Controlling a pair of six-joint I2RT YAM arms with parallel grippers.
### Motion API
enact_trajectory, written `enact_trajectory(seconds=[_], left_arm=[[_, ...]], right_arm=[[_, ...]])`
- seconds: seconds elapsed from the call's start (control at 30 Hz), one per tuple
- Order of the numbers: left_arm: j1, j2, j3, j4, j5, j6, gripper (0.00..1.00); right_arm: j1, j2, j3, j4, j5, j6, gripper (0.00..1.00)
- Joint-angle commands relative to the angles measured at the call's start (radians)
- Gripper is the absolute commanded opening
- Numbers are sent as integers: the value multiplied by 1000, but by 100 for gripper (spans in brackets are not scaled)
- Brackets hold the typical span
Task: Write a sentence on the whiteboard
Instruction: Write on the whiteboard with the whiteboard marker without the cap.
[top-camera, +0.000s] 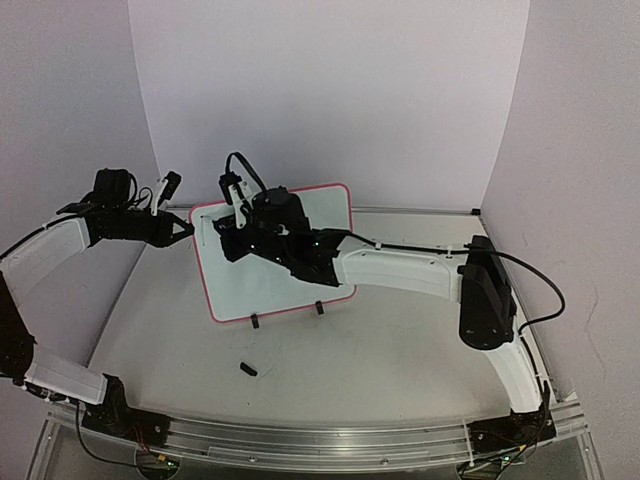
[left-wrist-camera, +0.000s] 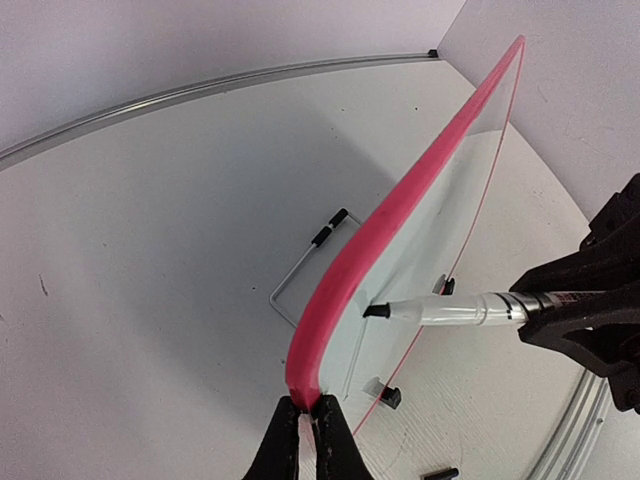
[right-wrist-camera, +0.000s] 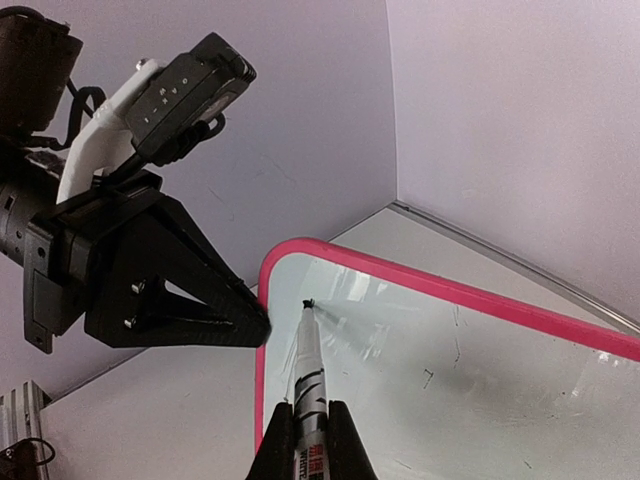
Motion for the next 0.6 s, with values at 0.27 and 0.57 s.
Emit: enact_trajectory(seconds=[0.27,0.57], left_arm=[[-2,1,2,-1,-15,24,0],[-2,2,0,-1,-16,24,0]], right_arm=[[2,-25,-67,8,84,6,0],[2,-69,-167,39,82,31,0]])
